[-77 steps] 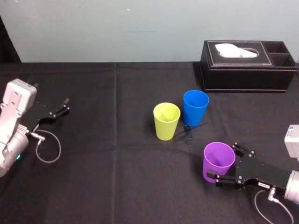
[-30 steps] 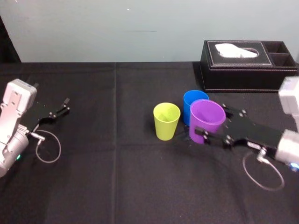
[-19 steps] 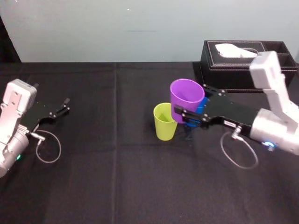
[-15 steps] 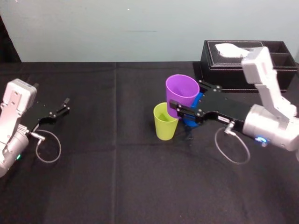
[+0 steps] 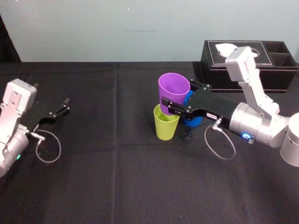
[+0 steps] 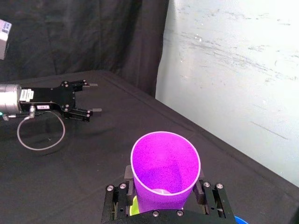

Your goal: Stack the three plastic cups sequentially using one hand.

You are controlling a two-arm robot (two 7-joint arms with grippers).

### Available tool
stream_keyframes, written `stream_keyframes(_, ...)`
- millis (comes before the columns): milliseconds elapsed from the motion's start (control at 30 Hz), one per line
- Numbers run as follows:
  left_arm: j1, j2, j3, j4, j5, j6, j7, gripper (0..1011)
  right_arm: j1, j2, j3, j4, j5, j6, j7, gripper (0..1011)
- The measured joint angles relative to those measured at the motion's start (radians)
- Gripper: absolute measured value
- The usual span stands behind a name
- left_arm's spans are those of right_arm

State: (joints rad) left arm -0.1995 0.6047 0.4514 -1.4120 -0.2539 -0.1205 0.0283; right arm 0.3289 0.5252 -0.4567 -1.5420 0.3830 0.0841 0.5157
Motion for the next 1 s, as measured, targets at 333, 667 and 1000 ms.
stream_keyframes(333, 0.000, 0.000, 0.000, 0.000, 0.000, 0.000, 0.000, 1011, 0.002, -0.013, -0.001, 0.025, -0.011, -0.013, 0.001, 728)
stream_keyframes(667, 0.000, 0.000, 0.000, 0.000, 0.000, 0.000, 0.000, 1011, 0.003, -0.020, -0.002, 0.029, -0.017, -0.016, 0.005, 728)
stream_keyframes(1000, 0.000, 0.000, 0.000, 0.000, 0.000, 0.000, 0.000, 1011, 0.007, -0.029, -0.008, 0.045, -0.027, -0.016, 0.006, 728)
